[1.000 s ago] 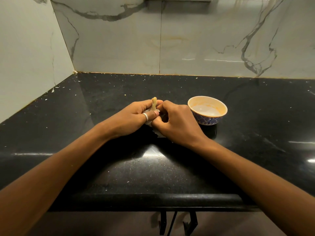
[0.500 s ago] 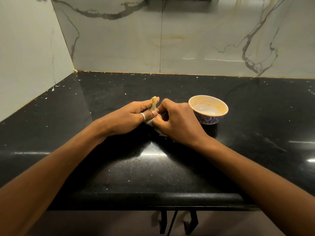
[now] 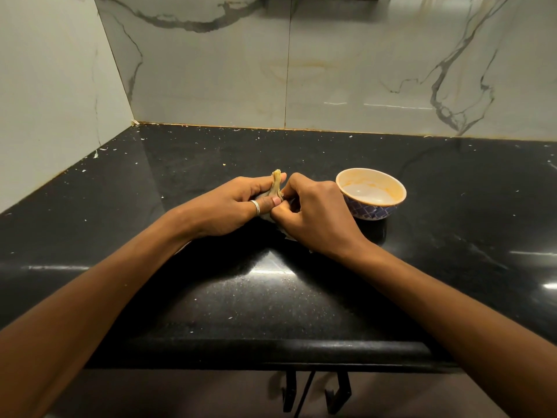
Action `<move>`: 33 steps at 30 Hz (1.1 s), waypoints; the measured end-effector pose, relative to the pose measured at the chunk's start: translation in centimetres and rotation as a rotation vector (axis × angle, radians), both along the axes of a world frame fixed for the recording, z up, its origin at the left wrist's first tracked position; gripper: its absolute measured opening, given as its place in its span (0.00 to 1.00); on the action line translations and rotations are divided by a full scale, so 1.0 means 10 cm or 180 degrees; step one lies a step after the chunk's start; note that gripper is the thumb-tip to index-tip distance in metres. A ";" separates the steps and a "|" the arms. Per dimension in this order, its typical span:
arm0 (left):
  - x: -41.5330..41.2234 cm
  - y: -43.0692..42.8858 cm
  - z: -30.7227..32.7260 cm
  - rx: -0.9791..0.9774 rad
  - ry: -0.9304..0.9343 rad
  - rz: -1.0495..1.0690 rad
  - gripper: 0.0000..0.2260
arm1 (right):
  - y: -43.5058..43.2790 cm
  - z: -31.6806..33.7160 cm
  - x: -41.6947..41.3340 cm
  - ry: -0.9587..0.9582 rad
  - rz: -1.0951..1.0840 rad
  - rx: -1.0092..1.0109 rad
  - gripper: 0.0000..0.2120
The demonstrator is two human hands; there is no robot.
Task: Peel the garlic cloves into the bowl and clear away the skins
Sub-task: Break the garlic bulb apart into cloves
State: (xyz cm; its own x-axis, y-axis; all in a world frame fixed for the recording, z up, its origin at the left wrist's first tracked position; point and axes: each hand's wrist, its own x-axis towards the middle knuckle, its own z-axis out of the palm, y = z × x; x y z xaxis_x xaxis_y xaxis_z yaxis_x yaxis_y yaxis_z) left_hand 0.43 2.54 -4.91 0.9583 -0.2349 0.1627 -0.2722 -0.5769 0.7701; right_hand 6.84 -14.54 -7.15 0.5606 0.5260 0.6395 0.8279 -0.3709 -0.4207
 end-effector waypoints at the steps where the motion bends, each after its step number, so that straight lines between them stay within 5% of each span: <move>1: 0.00 0.01 0.00 -0.0005 0.0012 -0.0008 0.11 | 0.00 0.00 0.00 0.0003 0.0002 0.0001 0.05; 33: -0.01 0.01 -0.01 -0.0117 -0.0049 0.0079 0.11 | -0.02 -0.02 0.06 -0.0433 -0.0184 -0.0113 0.10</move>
State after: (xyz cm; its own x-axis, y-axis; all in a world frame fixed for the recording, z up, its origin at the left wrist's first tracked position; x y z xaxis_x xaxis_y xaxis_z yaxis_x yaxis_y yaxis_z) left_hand 0.34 2.60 -5.00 0.9611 -0.2048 0.1855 -0.2702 -0.5549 0.7868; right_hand 7.41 -14.71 -7.36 0.5002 0.5189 0.6932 0.8532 -0.4323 -0.2920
